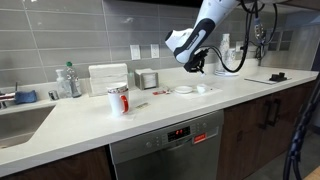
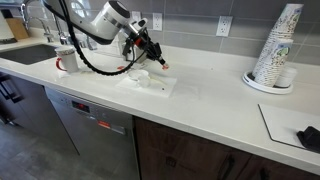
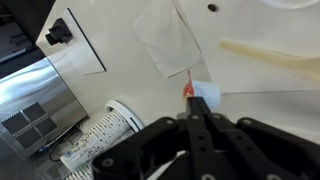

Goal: Move the white thing to the right

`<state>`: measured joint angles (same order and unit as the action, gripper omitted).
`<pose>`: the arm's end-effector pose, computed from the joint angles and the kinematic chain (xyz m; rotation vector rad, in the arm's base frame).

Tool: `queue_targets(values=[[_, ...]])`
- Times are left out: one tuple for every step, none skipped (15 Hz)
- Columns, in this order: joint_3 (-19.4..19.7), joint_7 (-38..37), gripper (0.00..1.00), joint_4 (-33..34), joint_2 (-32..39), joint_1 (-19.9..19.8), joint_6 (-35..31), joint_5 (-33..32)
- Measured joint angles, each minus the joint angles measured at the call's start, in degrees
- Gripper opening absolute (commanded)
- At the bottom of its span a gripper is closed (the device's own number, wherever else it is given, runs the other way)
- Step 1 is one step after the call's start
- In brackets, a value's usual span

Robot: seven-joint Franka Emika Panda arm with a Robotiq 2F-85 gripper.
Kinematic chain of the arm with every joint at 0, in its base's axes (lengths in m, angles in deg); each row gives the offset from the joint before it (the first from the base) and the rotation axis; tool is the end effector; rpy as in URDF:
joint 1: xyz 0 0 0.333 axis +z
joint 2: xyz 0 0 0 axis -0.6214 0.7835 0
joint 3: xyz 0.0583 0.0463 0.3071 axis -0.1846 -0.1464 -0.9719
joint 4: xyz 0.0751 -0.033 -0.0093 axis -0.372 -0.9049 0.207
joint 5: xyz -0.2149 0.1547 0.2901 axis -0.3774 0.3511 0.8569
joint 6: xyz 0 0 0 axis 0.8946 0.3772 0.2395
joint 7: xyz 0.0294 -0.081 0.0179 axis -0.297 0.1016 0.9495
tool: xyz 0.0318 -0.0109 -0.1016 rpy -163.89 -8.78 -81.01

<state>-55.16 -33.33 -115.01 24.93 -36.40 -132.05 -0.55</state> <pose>0.7304 -0.0823 0.3351 2.2511 -0.4413 0.3265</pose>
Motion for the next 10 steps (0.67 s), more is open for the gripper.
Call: queue_targets(values=[[0.2, 0.0, 0.0, 1.4, 1.3, 0.0, 1.0, 0.7], [0.4, 0.0, 0.0, 2.9, 2.6, 0.0, 1.8, 1.2], [0.7, 0.0, 0.0, 4.3, 3.8, 0.0, 2.6, 1.6], [1.0, 0.0, 0.0, 5.8, 5.0, 0.0, 3.3, 1.9], [1.3, 0.1, 0.0, 7.2, 6.2, 0.0, 3.9, 2.1], [1.6, 0.3, 0.0, 8.6, 7.4, 0.0, 4.2, 2.2], [1.9, 0.7, 0.0, 10.0, 8.6, 0.0, 4.7, 2.3], [2.2, 1.1, 0.0, 11.3, 9.6, 0.0, 5.5, 2.4], [2.4, 1.6, 0.0, 12.6, 10.6, 0.0, 6.3, 2.6], [2.5, 2.2, 0.0, 13.8, 11.6, 0.0, 7.1, 2.7]])
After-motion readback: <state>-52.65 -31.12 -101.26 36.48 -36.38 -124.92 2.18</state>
